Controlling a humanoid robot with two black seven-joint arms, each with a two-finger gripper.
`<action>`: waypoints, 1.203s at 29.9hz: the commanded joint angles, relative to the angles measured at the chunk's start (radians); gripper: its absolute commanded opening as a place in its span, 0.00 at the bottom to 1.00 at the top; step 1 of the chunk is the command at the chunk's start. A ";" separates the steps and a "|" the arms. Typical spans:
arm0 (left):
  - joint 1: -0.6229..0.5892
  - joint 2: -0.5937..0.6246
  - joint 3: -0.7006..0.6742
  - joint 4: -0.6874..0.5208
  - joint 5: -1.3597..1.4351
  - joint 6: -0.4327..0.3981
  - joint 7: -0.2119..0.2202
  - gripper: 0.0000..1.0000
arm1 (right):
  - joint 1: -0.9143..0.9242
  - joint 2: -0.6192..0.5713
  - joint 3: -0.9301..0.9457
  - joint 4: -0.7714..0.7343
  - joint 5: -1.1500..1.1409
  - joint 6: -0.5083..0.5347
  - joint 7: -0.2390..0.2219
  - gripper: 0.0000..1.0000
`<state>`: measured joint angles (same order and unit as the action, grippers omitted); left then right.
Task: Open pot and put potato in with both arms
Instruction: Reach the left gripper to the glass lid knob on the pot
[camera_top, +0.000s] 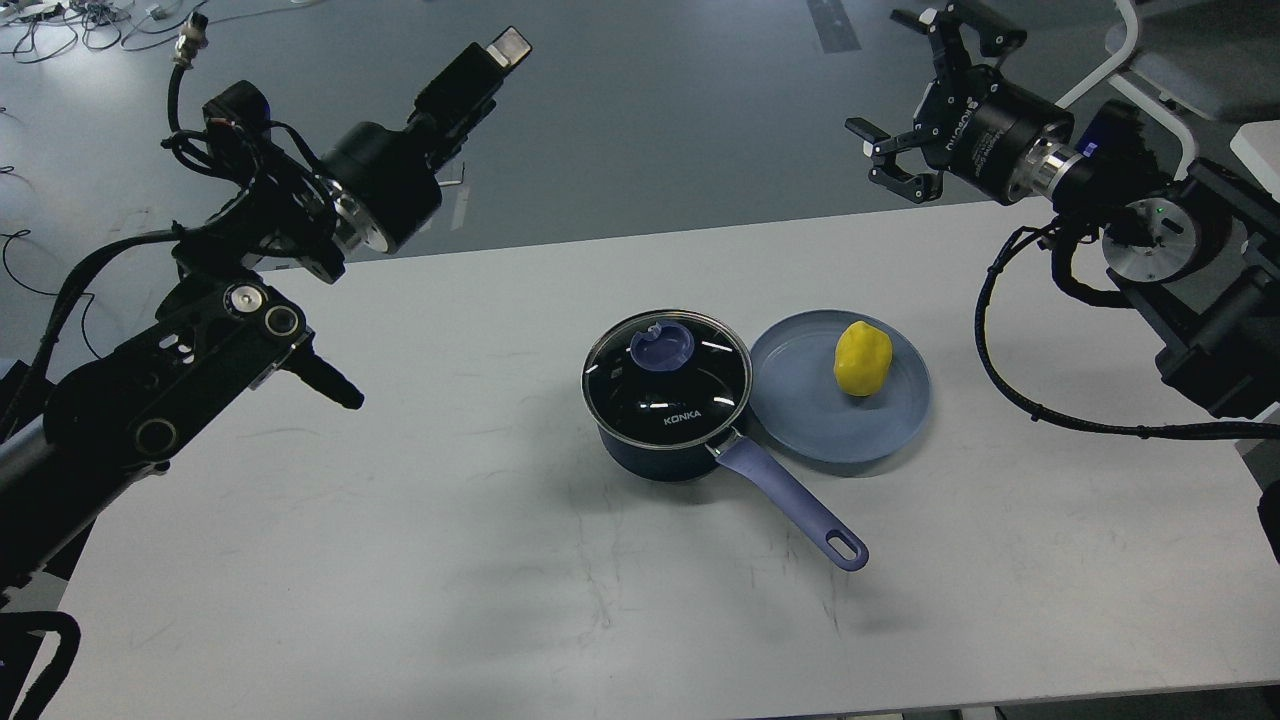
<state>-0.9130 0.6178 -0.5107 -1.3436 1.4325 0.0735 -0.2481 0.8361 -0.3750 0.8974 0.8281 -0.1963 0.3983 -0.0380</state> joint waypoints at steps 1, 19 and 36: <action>0.006 0.052 0.102 -0.035 0.314 0.155 -0.008 0.98 | 0.000 -0.001 0.000 0.000 0.000 -0.013 0.001 1.00; 0.163 -0.004 0.192 -0.040 0.749 0.209 0.003 0.97 | -0.002 -0.005 -0.009 0.002 -0.002 -0.058 0.004 1.00; 0.160 -0.245 0.192 0.205 0.701 0.223 0.003 0.97 | -0.043 -0.007 0.002 -0.023 0.002 -0.056 -0.002 1.00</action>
<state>-0.7544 0.3813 -0.3193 -1.1536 2.1376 0.2858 -0.2424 0.7961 -0.3821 0.8975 0.8074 -0.1952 0.3420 -0.0397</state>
